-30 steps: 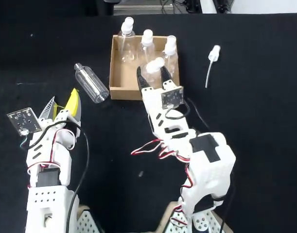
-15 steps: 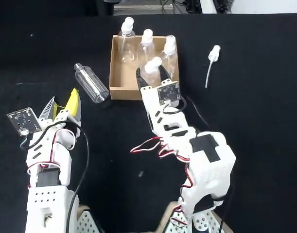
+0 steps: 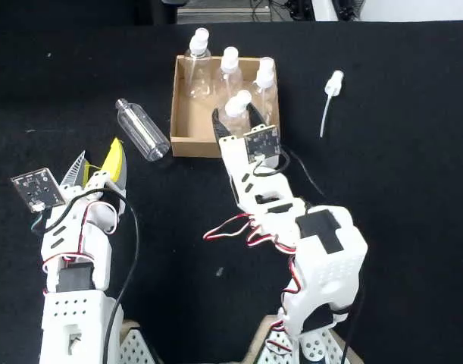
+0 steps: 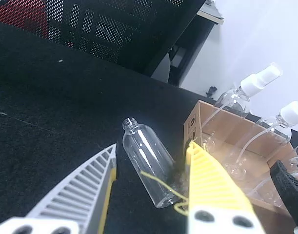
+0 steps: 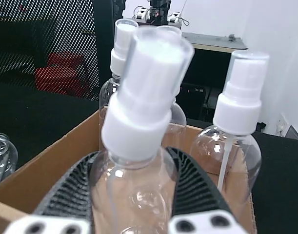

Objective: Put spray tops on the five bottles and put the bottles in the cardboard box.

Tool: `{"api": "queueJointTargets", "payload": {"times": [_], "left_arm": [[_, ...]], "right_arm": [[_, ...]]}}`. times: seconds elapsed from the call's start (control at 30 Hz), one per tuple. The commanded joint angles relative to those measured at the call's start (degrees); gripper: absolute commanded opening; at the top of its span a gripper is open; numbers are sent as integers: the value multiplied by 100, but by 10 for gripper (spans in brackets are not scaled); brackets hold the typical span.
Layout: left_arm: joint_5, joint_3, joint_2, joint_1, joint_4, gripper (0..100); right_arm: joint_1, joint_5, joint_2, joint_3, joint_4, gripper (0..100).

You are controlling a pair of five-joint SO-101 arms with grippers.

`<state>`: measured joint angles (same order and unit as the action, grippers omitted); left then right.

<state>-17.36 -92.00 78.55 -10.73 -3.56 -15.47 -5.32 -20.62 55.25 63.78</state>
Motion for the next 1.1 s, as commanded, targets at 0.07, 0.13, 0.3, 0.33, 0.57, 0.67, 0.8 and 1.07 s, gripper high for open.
{"api": "queueJointTargets", "payload": {"times": [0.07,0.13,0.3,0.33,0.57,0.67,0.8,1.07], "left_arm": [[-53,84,88,-13,114,213],[-53,84,88,-13,114,213],[-53,84,88,-13,114,213],[-53,84,88,-13,114,213],[-53,84,88,-13,114,213],[-53,84,88,-13,114,213],[-53,84,88,-13,114,213],[-53,84,88,-13,114,213]], "right_arm": [[35,-26,-4,-259,-53,16],[35,-44,-4,-259,-53,16],[26,-53,-4,-268,-53,16],[26,-53,-4,-268,-53,16],[18,-53,-4,-268,-53,16],[18,-44,-4,-259,-220,52],[18,-18,40,-295,-624,121],[18,-18,40,-303,-615,109]]}}
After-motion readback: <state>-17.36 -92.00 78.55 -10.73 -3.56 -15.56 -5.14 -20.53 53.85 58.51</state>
